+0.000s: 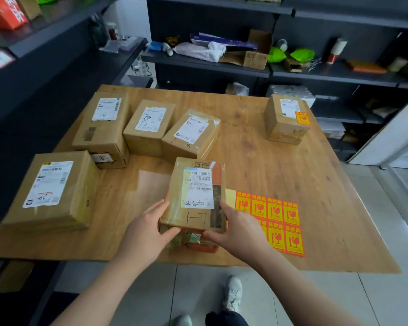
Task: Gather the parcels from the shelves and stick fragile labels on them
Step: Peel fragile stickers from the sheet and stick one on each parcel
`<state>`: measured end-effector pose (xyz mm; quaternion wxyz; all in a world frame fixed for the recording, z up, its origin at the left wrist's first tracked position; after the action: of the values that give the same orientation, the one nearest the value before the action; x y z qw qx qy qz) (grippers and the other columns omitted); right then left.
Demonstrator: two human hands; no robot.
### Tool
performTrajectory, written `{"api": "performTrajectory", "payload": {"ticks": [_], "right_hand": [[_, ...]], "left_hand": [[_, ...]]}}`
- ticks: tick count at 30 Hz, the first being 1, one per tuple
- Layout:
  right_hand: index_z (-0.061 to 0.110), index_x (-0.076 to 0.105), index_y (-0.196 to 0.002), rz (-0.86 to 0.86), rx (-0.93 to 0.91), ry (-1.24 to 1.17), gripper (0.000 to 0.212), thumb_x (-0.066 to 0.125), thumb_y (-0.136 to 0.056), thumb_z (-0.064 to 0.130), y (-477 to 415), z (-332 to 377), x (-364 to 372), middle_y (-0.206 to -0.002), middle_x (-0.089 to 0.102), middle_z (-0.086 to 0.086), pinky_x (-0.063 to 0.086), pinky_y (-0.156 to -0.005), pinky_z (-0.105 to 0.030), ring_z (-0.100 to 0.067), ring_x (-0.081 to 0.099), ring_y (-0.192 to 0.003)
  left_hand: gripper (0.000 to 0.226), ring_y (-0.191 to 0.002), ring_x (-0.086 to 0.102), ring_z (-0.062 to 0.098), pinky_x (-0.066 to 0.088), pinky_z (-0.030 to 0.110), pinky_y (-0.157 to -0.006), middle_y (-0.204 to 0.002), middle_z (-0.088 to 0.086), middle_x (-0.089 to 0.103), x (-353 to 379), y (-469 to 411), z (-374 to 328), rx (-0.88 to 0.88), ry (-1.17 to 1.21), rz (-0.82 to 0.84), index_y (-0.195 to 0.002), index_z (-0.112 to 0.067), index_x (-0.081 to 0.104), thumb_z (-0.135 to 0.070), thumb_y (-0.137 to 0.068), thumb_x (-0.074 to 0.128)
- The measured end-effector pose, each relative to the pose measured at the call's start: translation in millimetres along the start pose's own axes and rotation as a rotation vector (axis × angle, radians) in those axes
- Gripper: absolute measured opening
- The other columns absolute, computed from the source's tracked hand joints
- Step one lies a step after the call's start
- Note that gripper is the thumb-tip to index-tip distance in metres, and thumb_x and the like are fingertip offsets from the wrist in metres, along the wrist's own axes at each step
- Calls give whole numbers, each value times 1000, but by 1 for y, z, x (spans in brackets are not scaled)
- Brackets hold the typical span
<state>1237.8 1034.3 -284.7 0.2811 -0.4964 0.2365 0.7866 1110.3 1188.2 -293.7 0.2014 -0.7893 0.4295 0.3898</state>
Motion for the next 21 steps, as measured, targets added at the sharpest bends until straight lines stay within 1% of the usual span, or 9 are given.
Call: {"api": "performTrajectory", "payload": {"ticks": [4, 7, 9, 11, 12, 14, 16, 19, 21], "right_hand": [[28, 38, -131, 14, -37, -9, 67, 66, -76, 55, -12, 13, 21, -104, 68, 6, 51, -58, -25, -15, 64, -85], [29, 33, -135, 48, -59, -31, 71, 66, -77, 54, -18, 11, 34, -112, 66, 4, 56, -66, -28, -16, 64, -92], [32, 29, -140, 58, -59, -59, 74, 61, -79, 60, -20, 3, 35, -122, 62, 4, 54, -73, -30, -17, 61, -102], [31, 29, -144, 48, -42, -72, 75, 49, -82, 68, -21, -14, 30, -135, 55, 2, 51, -84, -34, -21, 56, -116], [29, 30, -144, 41, -28, -61, 74, 44, -84, 68, -22, -25, 27, -140, 51, 1, 48, -90, -36, -22, 52, -122], [23, 34, -144, 40, 5, 16, 67, 41, -90, 62, -25, -51, 22, -146, 44, 0, 44, -97, -37, -23, 46, -128], [19, 34, -144, 75, 55, 129, 61, 44, -93, 51, -28, -81, 23, -149, 38, -2, 43, -99, -37, -25, 44, -130], [17, 28, -147, 163, 138, 240, 63, 46, -94, 46, -30, -125, 33, -154, 28, -6, 33, -108, -39, -27, 32, -138], [16, 22, -148, 221, 158, 267, 68, 46, -94, 47, -27, -149, 41, -157, 19, -7, 23, -113, -41, -26, 20, -143]], "left_hand": [[76, -131, 42, 15, 35, 32, -107, -147, -7, 40, 1, 0, 19, -72, -2, 9, -144, -25, 36, -29, -79, 74], [72, -131, 41, 16, 37, 31, -104, -149, -5, 37, 6, 3, 24, -82, -28, 32, -145, -24, 34, -29, -83, 70], [72, -136, 32, 18, 35, 35, -109, -154, -3, 27, 12, 2, 23, -84, -78, 53, -147, -24, 29, -35, -85, 64], [71, -141, 22, 20, 30, 40, -113, -157, -2, 18, 15, -2, 12, -58, -176, 34, -148, -22, 28, -41, -87, 59], [68, -142, 20, 21, 26, 40, -114, -156, 0, 20, 17, -5, 1, -19, -225, 8, -146, -20, 31, -41, -88, 57], [58, -139, 26, 23, 18, 35, -113, -150, 4, 33, 22, -13, -29, 90, -295, -48, -140, -14, 41, -37, -89, 56], [50, -133, 37, 23, 21, 32, -110, -141, 6, 46, 34, -20, -64, 204, -320, -60, -135, -10, 49, -31, -90, 57], [44, -127, 44, 22, 32, 35, -108, -134, 6, 53, 70, -33, -106, 334, -331, 4, -131, -8, 52, -27, -91, 56], [45, -127, 40, 22, 32, 36, -108, -137, 4, 48, 104, -43, -120, 323, -350, 121, -134, -9, 46, -28, -94, 50]]}}
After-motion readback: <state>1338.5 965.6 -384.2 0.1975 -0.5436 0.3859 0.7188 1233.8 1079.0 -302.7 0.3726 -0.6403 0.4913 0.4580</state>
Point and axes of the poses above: each hand's wrist, its own y-axis away from the middle knuckle, its own x-axis out of the palm, z = x × y, the point moved 8 cm from there along -y, towards the middle knuckle
